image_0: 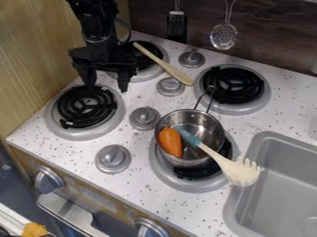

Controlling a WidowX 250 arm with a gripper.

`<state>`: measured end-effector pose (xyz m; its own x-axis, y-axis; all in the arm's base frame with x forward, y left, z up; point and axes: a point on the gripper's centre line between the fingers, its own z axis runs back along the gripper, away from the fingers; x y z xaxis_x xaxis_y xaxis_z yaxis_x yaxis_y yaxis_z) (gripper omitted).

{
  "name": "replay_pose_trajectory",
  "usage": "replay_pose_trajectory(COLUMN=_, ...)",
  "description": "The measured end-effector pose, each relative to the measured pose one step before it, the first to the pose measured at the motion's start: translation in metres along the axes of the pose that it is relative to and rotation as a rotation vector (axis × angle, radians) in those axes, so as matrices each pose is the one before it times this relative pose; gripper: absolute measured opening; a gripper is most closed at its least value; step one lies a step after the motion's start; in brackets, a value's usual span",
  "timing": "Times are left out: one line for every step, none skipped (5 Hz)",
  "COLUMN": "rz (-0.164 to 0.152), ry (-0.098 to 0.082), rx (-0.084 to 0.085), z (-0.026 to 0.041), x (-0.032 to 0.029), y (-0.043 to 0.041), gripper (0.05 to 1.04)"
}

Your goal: Take the object to put on the right

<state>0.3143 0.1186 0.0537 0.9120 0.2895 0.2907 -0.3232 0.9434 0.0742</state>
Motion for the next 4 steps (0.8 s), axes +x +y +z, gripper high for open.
replay_pose_trajectory(rz=0.0024, ry=0.0316, rx=0.0039, z=-0.00872, x=-0.00558, y=-0.00048, gripper=1.001)
replay_pose_trajectory(rz=0.0967, ry=-0.0121, rx=0.0484, z=-0.00164, x=0.00887, y=-0.01259, gripper=1.001)
replay_pose_trajectory(rz=0.1332, ry=-0.024, rx=0.0666, z=0.00013, x=0.01026, y=-0.0173, gripper=1.001)
replay_pose_trajectory(rz=0.1793, ry=-0.0719, rx=0.0574, z=0.00378, x=0.01231, y=-0.02188, gripper=1.001)
